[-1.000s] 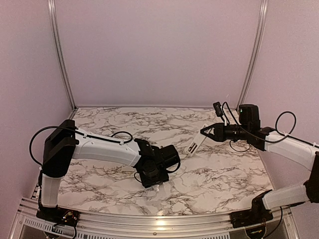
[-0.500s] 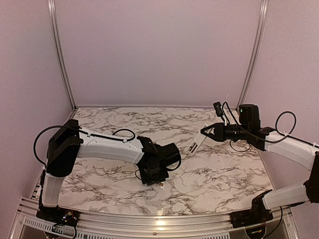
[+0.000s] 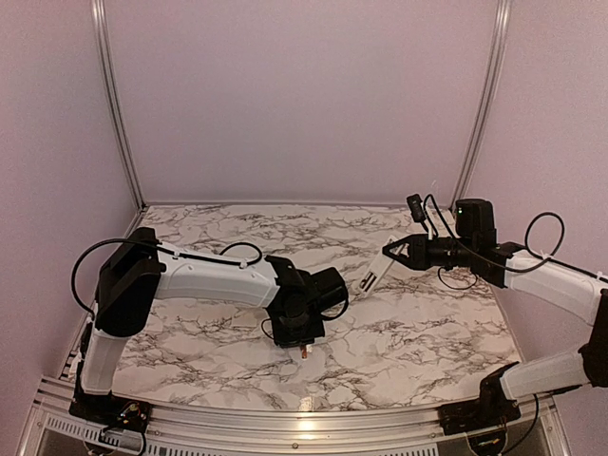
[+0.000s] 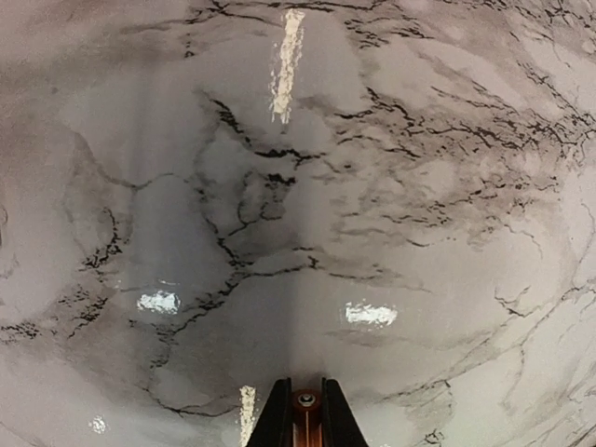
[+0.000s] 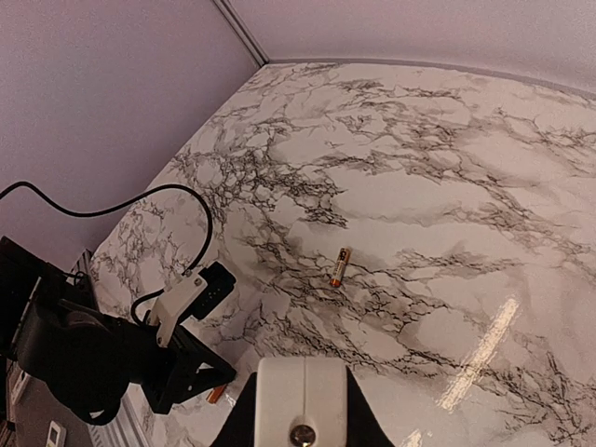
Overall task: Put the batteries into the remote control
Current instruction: Pick up the battery from the center of the board.
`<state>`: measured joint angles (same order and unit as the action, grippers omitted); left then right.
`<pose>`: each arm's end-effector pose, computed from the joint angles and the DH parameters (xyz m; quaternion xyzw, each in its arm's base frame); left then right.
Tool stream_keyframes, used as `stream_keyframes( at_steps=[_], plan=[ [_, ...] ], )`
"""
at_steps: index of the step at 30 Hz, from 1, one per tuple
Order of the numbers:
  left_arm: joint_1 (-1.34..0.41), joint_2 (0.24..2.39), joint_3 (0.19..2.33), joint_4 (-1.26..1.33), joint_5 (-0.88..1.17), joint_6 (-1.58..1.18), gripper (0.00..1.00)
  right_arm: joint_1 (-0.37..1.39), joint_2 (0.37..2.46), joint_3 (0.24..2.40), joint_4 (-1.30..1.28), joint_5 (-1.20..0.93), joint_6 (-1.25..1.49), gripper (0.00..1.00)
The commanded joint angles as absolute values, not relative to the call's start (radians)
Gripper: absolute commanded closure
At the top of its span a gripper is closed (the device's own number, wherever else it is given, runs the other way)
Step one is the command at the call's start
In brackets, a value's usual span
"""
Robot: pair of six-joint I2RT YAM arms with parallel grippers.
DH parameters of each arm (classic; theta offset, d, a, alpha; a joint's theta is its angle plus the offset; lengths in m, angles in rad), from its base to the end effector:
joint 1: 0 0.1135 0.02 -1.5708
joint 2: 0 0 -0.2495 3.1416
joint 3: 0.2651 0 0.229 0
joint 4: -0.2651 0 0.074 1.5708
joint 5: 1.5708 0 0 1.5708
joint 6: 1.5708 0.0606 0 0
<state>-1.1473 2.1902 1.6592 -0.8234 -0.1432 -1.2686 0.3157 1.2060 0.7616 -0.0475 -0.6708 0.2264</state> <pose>0.1782 -0.3744 0.1256 -0.0678 0.9893 -0.0755 0.1047 0.2387 0.1176 0.2484 -0.2051 0.8018 0.4020 0.3917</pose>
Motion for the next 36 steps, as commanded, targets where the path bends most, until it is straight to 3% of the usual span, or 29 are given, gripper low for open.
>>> stream_keyframes(
  at_steps=[1, 4, 8, 17, 26, 36],
  plan=[
    [-1.142, 2.255, 1.686, -0.83, -0.11, -1.189, 1.0, 0.307, 1.213, 0.778, -0.049, -0.675, 0.213, 1.0],
    [-1.143, 2.258, 1.7, -0.83, -0.116, -1.143, 1.0, 0.308, 1.213, 0.775, -0.048, -0.676, 0.213, 1.0],
    [-1.144, 2.258, 1.708, -0.828, -0.103, -1.083, 0.88, 0.307, 1.213, 0.776, -0.049, -0.675, 0.212, 1.0],
    [-1.162, 2.241, 1.661, -0.856, -0.086, -1.07, 0.79, 0.307, 1.216, 0.778, -0.05, -0.678, 0.212, 1.0],
    [-1.185, 2.243, 1.671, -0.924, -0.127, -1.083, 0.79, 0.307, 1.203, 0.776, -0.05, -0.676, 0.212, 1.0],
    [-1.189, 2.256, 1.693, -0.941, -0.159, -1.069, 0.91, 0.307, 1.204, 0.772, -0.046, -0.688, 0.213, 1.0]
  ],
)
